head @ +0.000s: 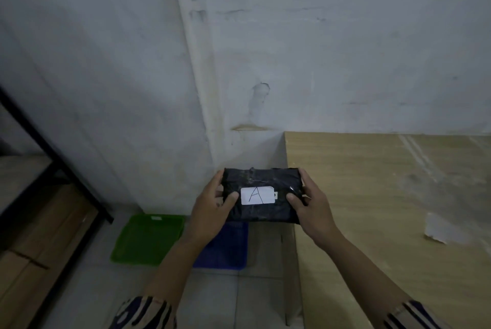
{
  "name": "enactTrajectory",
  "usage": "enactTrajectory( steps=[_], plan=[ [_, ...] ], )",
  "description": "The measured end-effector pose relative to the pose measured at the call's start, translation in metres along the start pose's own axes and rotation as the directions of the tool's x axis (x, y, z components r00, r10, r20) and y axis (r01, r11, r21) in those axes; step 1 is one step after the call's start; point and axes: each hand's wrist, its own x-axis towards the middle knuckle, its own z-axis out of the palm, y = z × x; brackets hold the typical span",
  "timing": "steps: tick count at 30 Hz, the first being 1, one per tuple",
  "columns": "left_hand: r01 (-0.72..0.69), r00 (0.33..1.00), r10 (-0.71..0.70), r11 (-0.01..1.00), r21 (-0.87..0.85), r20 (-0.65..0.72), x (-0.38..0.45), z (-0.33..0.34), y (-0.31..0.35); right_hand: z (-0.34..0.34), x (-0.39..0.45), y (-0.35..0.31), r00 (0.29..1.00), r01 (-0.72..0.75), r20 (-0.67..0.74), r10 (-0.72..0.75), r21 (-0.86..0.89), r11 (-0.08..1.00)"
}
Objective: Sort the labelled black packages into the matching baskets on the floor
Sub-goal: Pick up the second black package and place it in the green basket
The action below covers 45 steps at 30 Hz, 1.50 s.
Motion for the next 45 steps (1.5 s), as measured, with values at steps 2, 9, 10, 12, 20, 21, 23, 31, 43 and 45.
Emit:
enactTrajectory(
  steps=[2, 9, 10, 12, 20, 21, 23, 31, 43, 45],
  plan=[
    [-0.044, 0.999, 0.046, 0.996, 0.076, -0.018, -0.001, -0.015, -0.009, 0.017, 0.001, -0.002, 0.999, -0.005, 0.032, 0.005, 0.000, 1.000],
    [-0.038, 0.999, 0.042, 0.898, 0.439, 0.000, 0.016, -0.079, -0.087, 0.096, 0.016, 0.002, 0.997, -0.045, 0.055, 0.048, -0.057, 0.997],
    [-0.034, 0.999, 0.025, 0.887, 0.461, 0.024, 0.020, -0.091, -0.101, 0.111, 0.018, 0.004, 0.997, -0.054, 0.049, 0.058, -0.070, 0.996],
    [-0.028, 0.997, -0.010, 0.859, 0.511, 0.070, 0.030, -0.117, -0.130, 0.144, 0.022, 0.008, 0.995, -0.093, 0.037, 0.096, -0.094, 0.991],
    [-0.113, 0.972, -0.047, 0.766, 0.633, 0.230, 0.085, -0.204, -0.237, 0.297, 0.040, 0.032, 0.964, -0.263, 0.020, 0.265, -0.061, 0.963],
    [-0.111, 0.968, -0.063, 0.765, 0.635, 0.245, 0.093, -0.211, -0.251, 0.314, 0.044, 0.036, 0.957, -0.288, 0.014, 0.289, -0.052, 0.956],
    [-0.098, 0.962, -0.095, 0.759, 0.644, 0.257, 0.108, -0.221, -0.280, 0.344, 0.052, 0.048, 0.945, -0.326, 0.004, 0.327, -0.051, 0.944],
    [0.006, 0.935, -0.235, 0.758, 0.652, 0.266, 0.153, -0.225, -0.415, 0.447, 0.098, 0.131, 0.898, -0.425, 0.061, 0.436, -0.132, 0.895],
    [0.149, 0.950, -0.278, 0.805, 0.574, 0.143, 0.238, -0.211, -0.670, 0.617, 0.157, 0.327, 0.863, -0.471, 0.136, 0.487, -0.135, 0.872],
    [0.112, 0.958, -0.245, 0.798, 0.592, 0.149, 0.250, -0.208, -0.718, 0.648, 0.163, 0.368, 0.867, -0.464, 0.140, 0.478, -0.126, 0.877]
  ],
)
